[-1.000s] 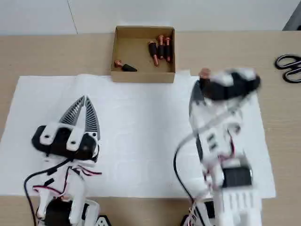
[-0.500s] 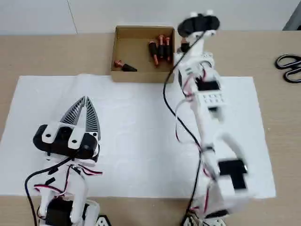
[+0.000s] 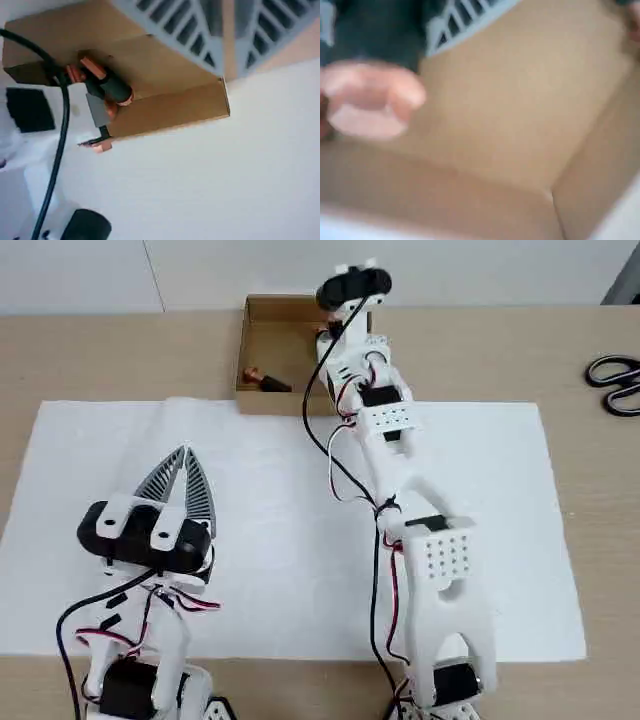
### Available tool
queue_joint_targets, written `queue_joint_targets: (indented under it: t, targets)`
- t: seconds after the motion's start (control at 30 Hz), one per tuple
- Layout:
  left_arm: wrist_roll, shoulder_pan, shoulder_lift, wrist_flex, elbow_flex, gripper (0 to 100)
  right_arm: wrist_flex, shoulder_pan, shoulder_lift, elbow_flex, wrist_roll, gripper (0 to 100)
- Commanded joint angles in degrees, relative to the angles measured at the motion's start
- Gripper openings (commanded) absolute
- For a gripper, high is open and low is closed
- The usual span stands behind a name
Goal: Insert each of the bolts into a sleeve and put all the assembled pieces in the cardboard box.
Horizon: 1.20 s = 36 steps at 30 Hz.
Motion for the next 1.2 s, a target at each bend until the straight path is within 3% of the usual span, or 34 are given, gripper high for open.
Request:
queue_joint_targets:
  t: [0.0,0.27,0.4,0.57,0.63,0.9,1.17]
  targets:
    - [-0.2,0.1,-0.5,-1.1,0.0,1,-1.5,-0.7,3.0,-8.4,1.7,0.5]
    - [-0.2,0.1,-0.5,-1.1,0.0,1,-1.4,-4.5,11.0,-15.0,15.8,0.5]
    - [-0.2,0.1,-0.5,-1.1,0.0,1,-1.3,-5.1,11.8,-15.6,16.2,4.7]
    - [-0.2,0.1,-0.5,-1.1,0.0,1,5.8,-5.1,11.8,-15.6,16.2,25.6]
    - [-0.3,0.1,-0.5,-1.1,0.0,1,7.1,-5.1,11.6,-15.6,16.0,29.2]
    - [-0.3,0.1,-0.5,-1.2,-0.1,1,9.2,-4.9,9.3,-20.0,16.2,29.2]
    - [-0.3,0.1,-0.5,-1.1,-0.1,1,27.1,-5.1,0.9,-28.5,15.8,29.2]
